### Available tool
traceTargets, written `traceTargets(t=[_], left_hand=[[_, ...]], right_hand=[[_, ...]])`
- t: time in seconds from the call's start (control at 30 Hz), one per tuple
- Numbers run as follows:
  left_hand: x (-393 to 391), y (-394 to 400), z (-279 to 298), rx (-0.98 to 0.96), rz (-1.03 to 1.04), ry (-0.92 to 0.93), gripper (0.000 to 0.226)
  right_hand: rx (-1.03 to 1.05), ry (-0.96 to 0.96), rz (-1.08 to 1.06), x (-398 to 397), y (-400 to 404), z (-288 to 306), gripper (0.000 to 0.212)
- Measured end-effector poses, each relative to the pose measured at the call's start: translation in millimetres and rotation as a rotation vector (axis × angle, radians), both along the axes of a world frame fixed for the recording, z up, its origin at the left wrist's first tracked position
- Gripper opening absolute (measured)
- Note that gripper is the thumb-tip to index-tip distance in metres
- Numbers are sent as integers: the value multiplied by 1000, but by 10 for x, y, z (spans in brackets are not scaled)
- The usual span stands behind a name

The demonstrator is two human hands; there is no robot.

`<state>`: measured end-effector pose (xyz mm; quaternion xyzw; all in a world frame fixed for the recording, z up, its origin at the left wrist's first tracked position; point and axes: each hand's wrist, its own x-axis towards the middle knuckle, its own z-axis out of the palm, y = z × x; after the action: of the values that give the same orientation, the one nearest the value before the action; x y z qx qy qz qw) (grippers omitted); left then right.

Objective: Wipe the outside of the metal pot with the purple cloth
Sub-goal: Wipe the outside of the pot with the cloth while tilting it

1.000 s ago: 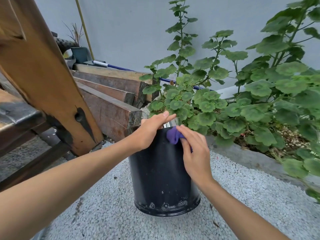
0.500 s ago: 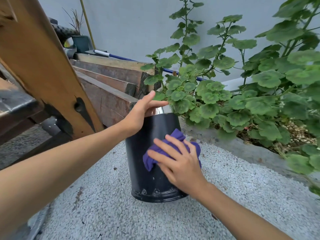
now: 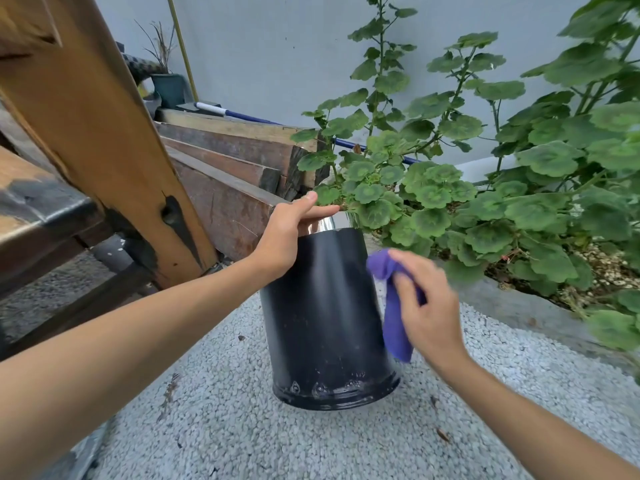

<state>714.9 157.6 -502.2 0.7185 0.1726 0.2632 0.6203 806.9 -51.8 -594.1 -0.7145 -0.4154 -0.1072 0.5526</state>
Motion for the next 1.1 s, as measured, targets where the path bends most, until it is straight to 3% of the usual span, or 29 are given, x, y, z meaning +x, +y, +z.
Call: traceTargets(t=[0.1,0.23,0.37,0.5,0.57,0.63,0.73,0.83,1.0,1.1], left_hand=[[-65,40,-12,-21,3,-8,52],[-89,63,-7,-73,21,4,61],[-111,144,-24,-105,-18,25,63],[-120,264,-2,-55,6,27,72],[-75,261,31,-18,52,43,73],[16,214,67,107,94,105,67],[193,19,143,575,171,218,46],[414,-243,152,970,202,298,42],[556,-395,-81,1347,126,404,35],[516,-329,-132,1428,192,392,34]], right_hand=[[35,44,-105,260,208,299,35],[-75,-18,-43,324,589,510,37],[-95,-87,-3,24,792,294,39],[-97,-382,39,-409,606,-66,32],[-114,-434,93,-564,470,-216,28],[-116,-434,129,-615,347,-291,27],[-133,-452,197,-597,195,-323,27],[-155,-451,250,-623,95,-338,29],[-192,-392,244,-629,82,-312,29],[-178,-393,263,-621,101,-277,28]])
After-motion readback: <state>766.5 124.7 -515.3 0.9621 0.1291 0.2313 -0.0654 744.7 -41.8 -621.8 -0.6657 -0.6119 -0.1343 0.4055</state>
